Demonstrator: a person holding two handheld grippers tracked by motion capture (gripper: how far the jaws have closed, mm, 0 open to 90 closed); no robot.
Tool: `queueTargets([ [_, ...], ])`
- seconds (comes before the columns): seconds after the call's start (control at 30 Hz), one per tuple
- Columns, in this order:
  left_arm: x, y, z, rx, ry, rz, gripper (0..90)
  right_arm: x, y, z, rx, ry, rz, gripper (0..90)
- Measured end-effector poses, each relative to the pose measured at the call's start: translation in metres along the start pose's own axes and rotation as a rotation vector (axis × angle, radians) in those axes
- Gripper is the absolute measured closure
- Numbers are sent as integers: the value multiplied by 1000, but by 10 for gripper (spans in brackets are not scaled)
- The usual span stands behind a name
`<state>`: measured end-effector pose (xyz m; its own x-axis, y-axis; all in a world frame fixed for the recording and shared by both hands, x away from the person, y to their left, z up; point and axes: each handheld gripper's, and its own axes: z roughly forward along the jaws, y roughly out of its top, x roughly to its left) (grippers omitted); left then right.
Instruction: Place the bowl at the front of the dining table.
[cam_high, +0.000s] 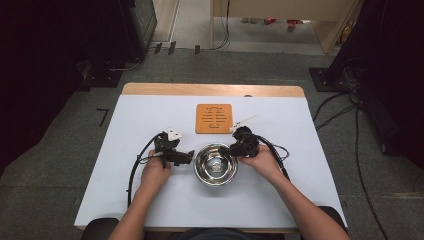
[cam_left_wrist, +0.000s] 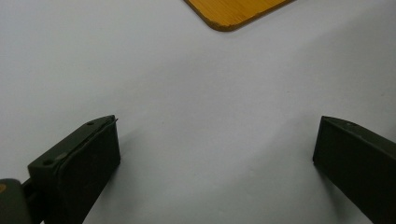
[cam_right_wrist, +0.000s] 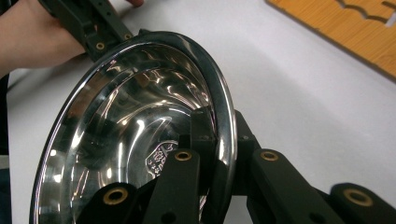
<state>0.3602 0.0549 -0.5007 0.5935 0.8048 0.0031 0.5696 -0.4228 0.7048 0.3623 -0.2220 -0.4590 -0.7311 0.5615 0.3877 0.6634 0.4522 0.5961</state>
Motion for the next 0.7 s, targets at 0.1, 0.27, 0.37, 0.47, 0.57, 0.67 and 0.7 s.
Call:
queueTargets([
  [0.1,0,0,0,-1,0,-1,4,-2,0,0,-11,-5,10,858],
  [0.27,0,0,0,-1,0,-2,4,-5,1,-1,-19,-6,36,858],
  [0.37,0,0,0,-2,0,-2,4,-7,1,-1,-33,-1,58,858],
  [0.47,0,0,0,0,0,0,4,-10,2,-2,-38,0,81,858],
  [0.57,0,0,0,0,0,1,4,-12,2,-2,-44,-6,92,858],
  [0.67,0,0,0,-1,0,0,4,-14,2,-3,-52,-7,100,858],
  [0.7,0,0,0,-1,0,0,4,-14,2,-3,-55,-10,102,858],
])
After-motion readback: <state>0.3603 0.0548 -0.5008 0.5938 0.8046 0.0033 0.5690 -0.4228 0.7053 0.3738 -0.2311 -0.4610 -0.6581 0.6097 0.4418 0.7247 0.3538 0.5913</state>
